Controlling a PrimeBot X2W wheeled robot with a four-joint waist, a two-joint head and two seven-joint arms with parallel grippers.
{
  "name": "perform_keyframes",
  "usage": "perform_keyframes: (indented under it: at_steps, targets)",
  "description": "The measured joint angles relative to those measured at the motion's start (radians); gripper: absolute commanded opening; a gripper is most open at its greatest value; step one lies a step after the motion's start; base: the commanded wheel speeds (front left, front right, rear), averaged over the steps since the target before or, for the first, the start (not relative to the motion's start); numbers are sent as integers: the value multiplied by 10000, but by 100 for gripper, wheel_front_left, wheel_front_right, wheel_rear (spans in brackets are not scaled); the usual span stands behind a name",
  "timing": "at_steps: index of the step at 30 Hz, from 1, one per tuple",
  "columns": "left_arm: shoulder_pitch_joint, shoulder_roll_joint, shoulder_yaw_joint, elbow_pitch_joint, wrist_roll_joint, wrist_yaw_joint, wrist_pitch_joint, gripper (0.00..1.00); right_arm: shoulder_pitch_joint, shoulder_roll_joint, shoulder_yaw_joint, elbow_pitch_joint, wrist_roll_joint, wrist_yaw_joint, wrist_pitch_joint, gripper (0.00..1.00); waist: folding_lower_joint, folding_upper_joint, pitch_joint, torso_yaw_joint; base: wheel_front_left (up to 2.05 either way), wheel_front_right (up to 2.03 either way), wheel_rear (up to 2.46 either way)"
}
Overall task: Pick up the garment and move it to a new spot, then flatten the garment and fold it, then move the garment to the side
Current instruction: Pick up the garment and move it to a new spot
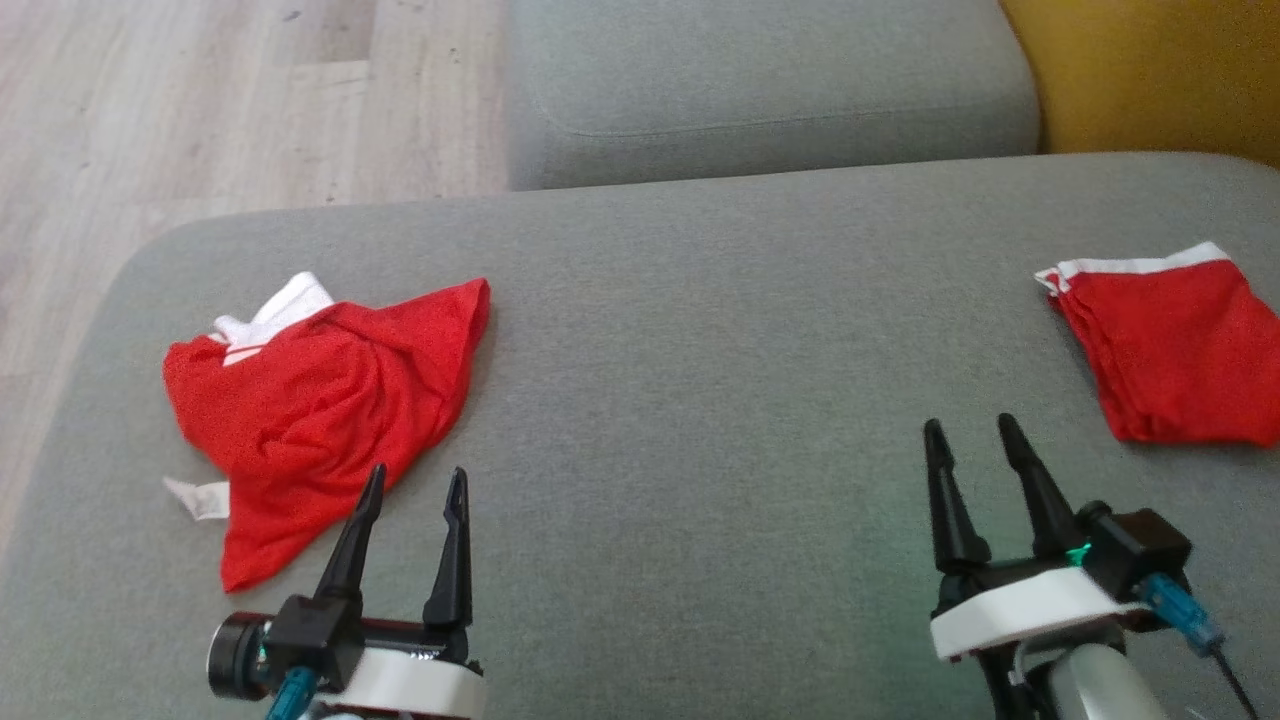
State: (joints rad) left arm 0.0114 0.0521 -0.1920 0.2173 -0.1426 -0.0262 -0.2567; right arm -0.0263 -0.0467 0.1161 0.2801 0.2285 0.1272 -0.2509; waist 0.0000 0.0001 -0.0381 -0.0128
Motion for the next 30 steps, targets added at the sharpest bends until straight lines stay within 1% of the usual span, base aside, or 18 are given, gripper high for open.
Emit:
perform_keyframes:
  at_steps: [3,8,14,21,25,28,30]
  targets:
    - [0,-2,-2,-2,0,19,0,100,7,2,144,2,2,0,0,100,0,0,-26,147,0,0,0]
    - [2,-2,-12,4,0,81,0,100,132,2,539,8,105,0,0,100,0,0,-96,690,0,0,0]
    - [63,-2,8,50,4,79,0,100,587,2,938,31,196,0,0,100,0,0,-217,1646,0,0,0]
    - [291,0,13,176,171,-13,0,100,598,2,1212,36,477,0,0,100,0,0,-323,2848,0,0,0]
    - [404,8,21,230,207,-25,0,100,599,2,1342,40,566,0,0,100,0,0,-388,3418,0,0,0]
    - [409,23,23,240,222,-96,0,100,599,4,1476,79,621,0,0,100,-1,0,-427,3671,0,0,0]
    - [415,35,35,245,291,-104,0,100,599,4,1526,79,621,0,0,100,-1,0,-423,3704,0,0,0]
